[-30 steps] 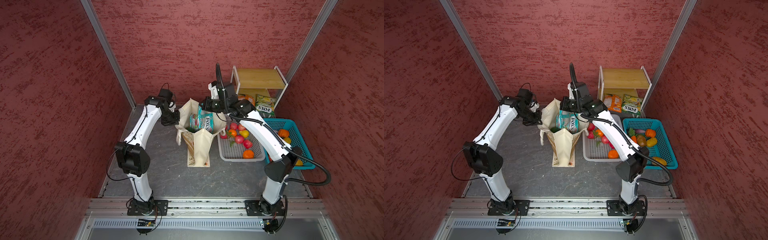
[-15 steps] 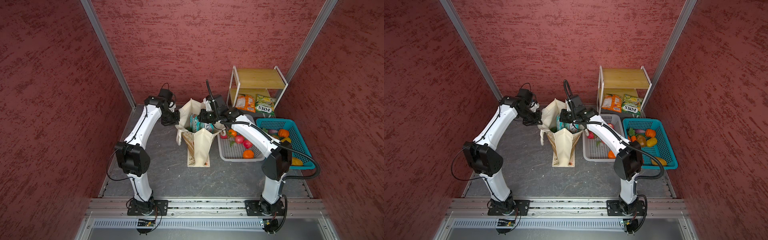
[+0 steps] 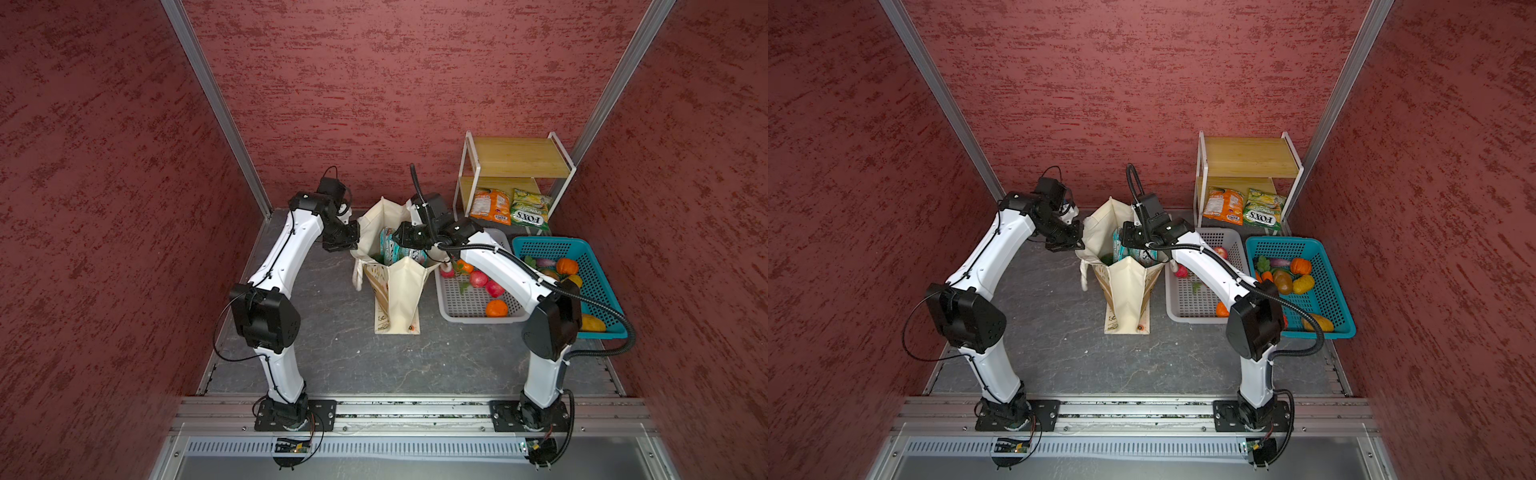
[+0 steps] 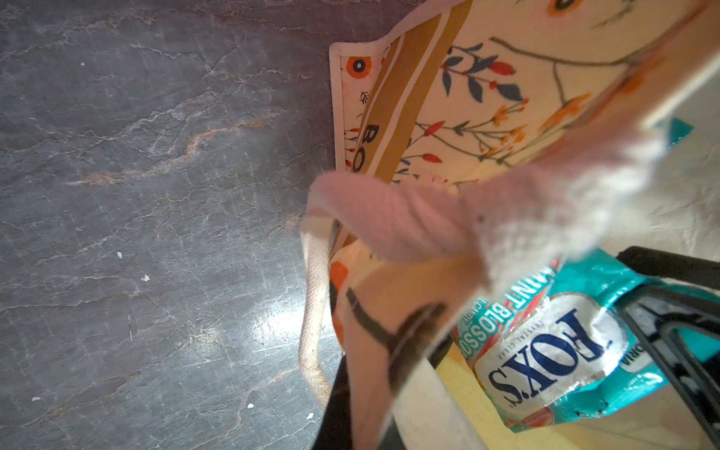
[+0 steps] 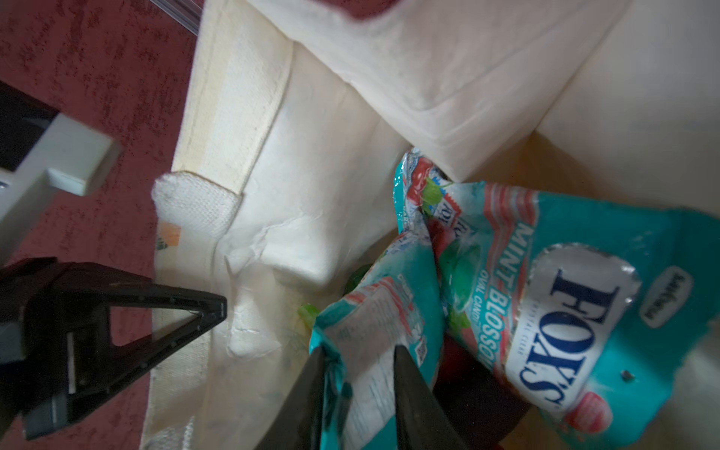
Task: Place the food into the grocery bag and tie it
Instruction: 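Lower the mint candy bag into the tote bag and open the right gripper, then lift the right gripper out of the tote bag over the fruit basket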
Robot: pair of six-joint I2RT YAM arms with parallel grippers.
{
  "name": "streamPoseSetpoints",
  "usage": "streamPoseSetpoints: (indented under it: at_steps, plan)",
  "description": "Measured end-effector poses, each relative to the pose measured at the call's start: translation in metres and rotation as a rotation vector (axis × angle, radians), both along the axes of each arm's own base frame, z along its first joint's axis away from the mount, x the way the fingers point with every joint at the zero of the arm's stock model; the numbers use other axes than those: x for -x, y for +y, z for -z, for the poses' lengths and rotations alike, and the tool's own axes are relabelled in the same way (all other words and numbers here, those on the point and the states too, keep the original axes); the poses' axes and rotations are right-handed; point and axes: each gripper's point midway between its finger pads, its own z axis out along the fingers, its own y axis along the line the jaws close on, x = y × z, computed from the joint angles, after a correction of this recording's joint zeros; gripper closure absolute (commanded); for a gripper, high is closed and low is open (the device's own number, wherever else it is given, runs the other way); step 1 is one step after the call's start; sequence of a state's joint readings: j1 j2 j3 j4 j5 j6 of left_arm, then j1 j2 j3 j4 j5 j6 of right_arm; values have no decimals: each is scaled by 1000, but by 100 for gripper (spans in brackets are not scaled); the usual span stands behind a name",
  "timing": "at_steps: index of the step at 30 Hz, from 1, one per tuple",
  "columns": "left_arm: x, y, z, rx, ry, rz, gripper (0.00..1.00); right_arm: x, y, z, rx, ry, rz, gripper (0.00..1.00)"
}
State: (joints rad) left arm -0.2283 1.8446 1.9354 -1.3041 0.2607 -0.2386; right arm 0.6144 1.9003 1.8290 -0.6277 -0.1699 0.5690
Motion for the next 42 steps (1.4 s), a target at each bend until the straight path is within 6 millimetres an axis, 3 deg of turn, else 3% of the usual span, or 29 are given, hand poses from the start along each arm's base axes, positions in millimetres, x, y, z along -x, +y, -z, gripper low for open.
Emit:
streamPoseSetpoints:
  at_steps: [3, 5, 8, 12, 14, 16, 20, 24, 27, 30, 34, 42]
  plan:
    - [0, 0, 0, 0, 0, 0, 97, -2, -4, -10, 23, -22, 9, 48]
    - [0, 0, 0, 0, 0, 0, 97, -5, -7, -26, 30, -53, 21, 45]
    - [0, 0, 0, -1, 1, 0, 97, -9, -14, -73, 21, -140, 46, 41]
    - [1, 0, 0, -3, 3, -1, 97, -10, -33, -155, 4, -311, 110, 38]
    - [1, 1, 0, -4, 3, -1, 97, -6, -47, -177, 14, -356, 144, 37]
    - [1, 1, 0, -4, 2, -1, 97, -1, -65, -184, 43, -364, 172, 36]
    - [1, 1, -1, -4, 0, -1, 97, -1, -106, -152, 134, -279, 228, 35]
    - [3, 1, 0, -5, 3, -2, 97, 3, -140, -81, 216, -110, 263, 35]
    - [3, 2, 0, -7, 2, -2, 97, 17, -155, -30, 228, 21, 278, 34]
    - [3, 2, 0, -9, 1, 0, 97, 32, -162, -2, 190, 99, 299, 34]
    - [3, 3, 0, -9, 1, 1, 97, 43, -169, 9, 105, 136, 339, 34]
    - [3, 3, 2, -7, 2, 3, 97, 34, -161, 13, -26, 157, 359, 38]
